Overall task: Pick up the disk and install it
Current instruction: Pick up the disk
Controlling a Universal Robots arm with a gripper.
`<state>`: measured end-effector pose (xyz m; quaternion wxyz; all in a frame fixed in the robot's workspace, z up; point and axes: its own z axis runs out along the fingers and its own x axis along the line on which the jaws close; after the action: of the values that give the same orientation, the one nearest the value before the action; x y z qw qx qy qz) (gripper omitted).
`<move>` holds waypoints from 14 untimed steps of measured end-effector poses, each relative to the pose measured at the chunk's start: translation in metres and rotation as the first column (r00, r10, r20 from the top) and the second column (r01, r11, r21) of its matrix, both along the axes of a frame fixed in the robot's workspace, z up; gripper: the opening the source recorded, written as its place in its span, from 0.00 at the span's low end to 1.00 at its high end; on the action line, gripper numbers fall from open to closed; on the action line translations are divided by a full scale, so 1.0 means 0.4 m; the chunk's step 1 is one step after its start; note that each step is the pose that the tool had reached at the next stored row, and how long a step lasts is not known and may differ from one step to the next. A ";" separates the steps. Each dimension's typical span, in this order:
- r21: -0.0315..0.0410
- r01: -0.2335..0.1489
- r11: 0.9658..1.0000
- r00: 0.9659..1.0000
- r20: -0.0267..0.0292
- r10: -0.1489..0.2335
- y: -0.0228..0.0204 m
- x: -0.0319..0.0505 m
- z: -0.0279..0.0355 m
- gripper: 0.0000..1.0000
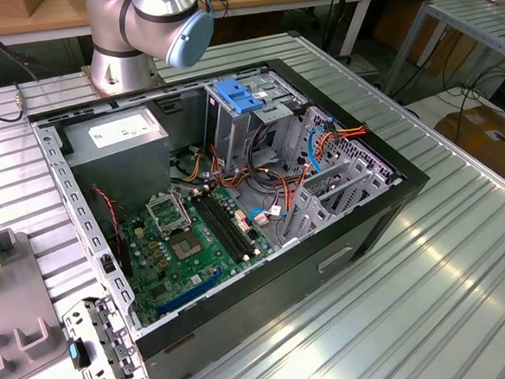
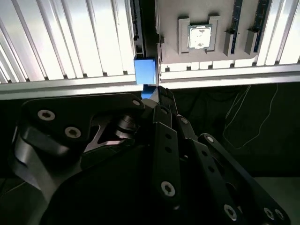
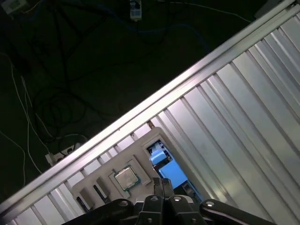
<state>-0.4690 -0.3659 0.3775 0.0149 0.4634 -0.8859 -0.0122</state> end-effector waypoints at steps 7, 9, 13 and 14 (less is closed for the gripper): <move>0.000 -0.106 0.994 0.994 0.005 0.106 0.000 0.000 -0.004 0.11; 0.000 -0.112 0.994 0.994 0.005 0.112 0.000 0.000 -0.004 0.11; 0.000 -0.117 0.993 0.993 0.005 0.117 0.000 0.000 -0.004 0.11; 0.000 -0.117 0.993 0.993 0.005 0.117 0.000 0.000 -0.004 0.11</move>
<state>-0.4690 -0.3659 0.3759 0.0132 0.5147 -0.8572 -0.0102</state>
